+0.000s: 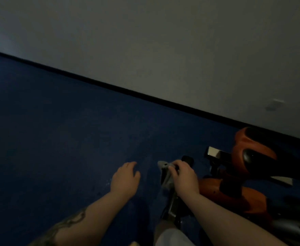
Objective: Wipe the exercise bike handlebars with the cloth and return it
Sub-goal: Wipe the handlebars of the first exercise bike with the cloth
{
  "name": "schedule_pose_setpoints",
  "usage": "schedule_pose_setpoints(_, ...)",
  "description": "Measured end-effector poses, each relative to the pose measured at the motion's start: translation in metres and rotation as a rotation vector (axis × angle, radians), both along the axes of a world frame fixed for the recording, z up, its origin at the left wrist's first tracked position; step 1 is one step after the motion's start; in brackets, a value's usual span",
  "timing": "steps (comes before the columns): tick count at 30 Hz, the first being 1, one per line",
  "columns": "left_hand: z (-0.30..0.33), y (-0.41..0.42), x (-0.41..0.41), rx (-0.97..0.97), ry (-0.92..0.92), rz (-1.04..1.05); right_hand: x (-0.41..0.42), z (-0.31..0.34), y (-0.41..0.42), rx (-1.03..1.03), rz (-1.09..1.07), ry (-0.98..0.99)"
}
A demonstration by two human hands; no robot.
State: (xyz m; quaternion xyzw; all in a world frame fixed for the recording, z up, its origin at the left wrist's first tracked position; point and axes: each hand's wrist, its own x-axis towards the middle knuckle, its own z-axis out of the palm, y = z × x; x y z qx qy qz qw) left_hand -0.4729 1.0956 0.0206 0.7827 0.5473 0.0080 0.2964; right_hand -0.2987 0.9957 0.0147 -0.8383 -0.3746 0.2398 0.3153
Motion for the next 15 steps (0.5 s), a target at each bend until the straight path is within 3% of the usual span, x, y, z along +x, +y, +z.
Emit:
schedule_pose_setpoints(9, 0.0, 0.151, 0.099, -0.015, -0.088, -0.238, 0.048, 0.004, 0.129, -0.013, -0.184, -0.087)
schedule_pose_setpoints(15, 0.009, 0.25, 0.175, 0.013, -0.036, -0.417, 0.11, 0.006, 0.216, -0.034, -0.274, -0.127)
